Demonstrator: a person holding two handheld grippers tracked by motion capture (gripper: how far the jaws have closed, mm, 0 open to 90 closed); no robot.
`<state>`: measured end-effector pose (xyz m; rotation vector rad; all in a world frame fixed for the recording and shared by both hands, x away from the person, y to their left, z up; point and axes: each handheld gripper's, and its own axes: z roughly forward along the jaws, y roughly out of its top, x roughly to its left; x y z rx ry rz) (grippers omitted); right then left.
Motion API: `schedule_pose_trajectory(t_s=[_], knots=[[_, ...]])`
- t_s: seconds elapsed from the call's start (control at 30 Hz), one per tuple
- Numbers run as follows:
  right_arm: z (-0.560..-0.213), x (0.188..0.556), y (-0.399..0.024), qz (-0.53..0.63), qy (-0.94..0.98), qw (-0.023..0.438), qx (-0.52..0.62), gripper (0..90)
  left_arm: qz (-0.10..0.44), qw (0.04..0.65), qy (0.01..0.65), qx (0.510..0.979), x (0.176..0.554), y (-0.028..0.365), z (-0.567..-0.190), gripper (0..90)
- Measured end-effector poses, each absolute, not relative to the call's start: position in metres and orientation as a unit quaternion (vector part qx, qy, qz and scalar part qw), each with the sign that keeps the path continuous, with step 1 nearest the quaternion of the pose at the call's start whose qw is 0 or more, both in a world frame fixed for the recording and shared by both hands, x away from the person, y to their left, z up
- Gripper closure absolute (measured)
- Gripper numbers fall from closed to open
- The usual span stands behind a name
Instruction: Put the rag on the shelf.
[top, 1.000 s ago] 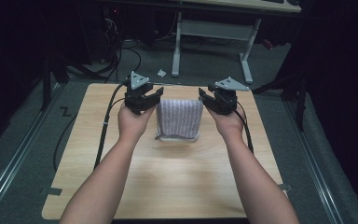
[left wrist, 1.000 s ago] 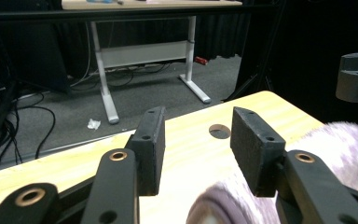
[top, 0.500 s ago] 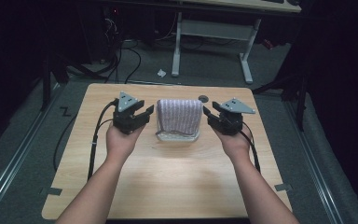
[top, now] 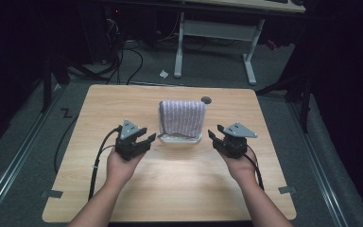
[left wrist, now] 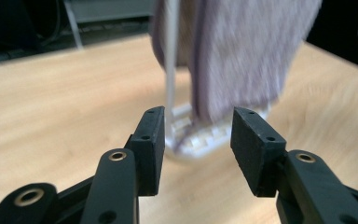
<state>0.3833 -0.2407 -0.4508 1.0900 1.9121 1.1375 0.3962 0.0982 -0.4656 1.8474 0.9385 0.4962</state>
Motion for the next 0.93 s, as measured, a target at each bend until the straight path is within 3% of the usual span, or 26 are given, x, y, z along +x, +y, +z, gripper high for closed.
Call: schedule_pose_trajectory(t_s=[0.33, 0.37, 0.43, 0.5, 0.73, 0.93], knots=[[-0.501, 0.341, -0.254, 0.407, 0.745, 0.312, 0.426, 52.5, 0.183, 0.434, 0.392, 0.790, 0.360, 0.110, -0.514, 52.1], [-0.517, 0.322, -0.262, 0.415, 0.735, 0.308, 0.439, 54.6, 0.175, 0.441, 0.385, 0.792, 0.330, 0.113, -0.518, 52.1], [-0.522, 0.313, -0.265, 0.396, 0.753, 0.279, 0.444, 51.8, 0.177, 0.427, 0.368, 0.807, 0.313, 0.109, -0.516, 50.9], [-0.525, 0.298, -0.270, 0.388, 0.756, 0.291, 0.440, 53.3, 0.171, 0.437, 0.372, 0.801, 0.305, 0.113, -0.521, 51.3], [-0.527, 0.295, -0.271, 0.378, 0.762, 0.284, 0.442, 52.2, 0.116, 0.444, 0.393, 0.797, 0.320, 0.115, -0.529, 49.4], [-0.533, 0.301, -0.271, 0.370, 0.766, 0.275, 0.448, 52.2, 0.126, 0.443, 0.385, 0.800, 0.317, 0.115, -0.528, 48.3]])
